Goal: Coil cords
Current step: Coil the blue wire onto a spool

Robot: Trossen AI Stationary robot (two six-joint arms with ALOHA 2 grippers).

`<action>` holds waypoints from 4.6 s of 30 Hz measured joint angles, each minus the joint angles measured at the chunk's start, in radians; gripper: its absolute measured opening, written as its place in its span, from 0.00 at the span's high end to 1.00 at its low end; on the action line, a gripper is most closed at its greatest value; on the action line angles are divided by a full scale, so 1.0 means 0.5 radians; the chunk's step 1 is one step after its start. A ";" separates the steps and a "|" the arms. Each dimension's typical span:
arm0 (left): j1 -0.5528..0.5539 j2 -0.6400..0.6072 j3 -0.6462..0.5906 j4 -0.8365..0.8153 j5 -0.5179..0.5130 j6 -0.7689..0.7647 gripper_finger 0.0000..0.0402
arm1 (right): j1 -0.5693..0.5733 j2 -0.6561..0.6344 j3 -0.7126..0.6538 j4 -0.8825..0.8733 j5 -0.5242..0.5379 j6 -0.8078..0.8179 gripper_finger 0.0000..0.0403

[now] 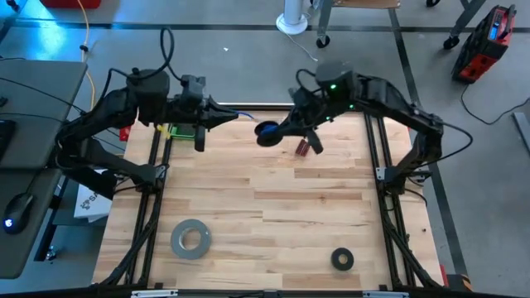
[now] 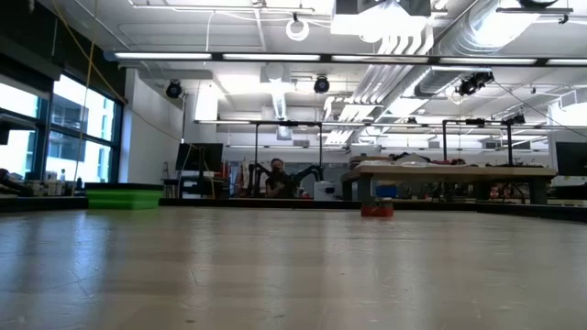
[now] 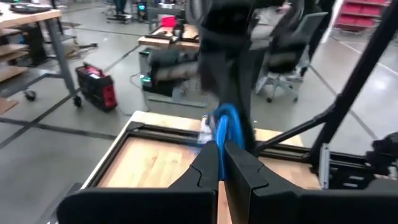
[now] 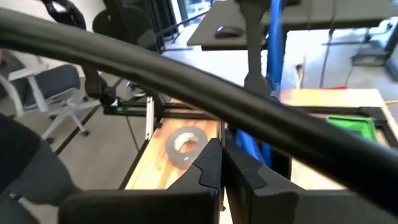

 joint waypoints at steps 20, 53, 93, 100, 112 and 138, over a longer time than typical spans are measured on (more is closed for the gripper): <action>0.030 0.151 0.345 -0.475 -0.110 0.116 1.00 | 0.027 0.066 0.000 0.465 -0.169 0.092 1.00; -0.175 0.012 0.344 -1.076 0.235 -0.384 1.00 | -0.256 -0.063 0.000 0.811 -0.166 0.074 1.00; 0.222 0.524 1.193 -0.882 0.756 -0.265 1.00 | 0.023 0.086 0.002 0.373 -0.321 0.138 1.00; 0.250 0.618 1.193 -0.711 0.887 -0.228 1.00 | 0.092 0.171 0.001 0.652 -0.339 0.232 1.00; 0.260 0.676 1.194 -0.562 0.909 -0.196 1.00 | 0.159 0.173 0.001 1.078 -0.347 0.320 1.00; 0.260 0.693 1.186 -1.228 1.239 -0.051 1.00 | 0.040 0.155 -0.002 1.208 -0.214 0.277 1.00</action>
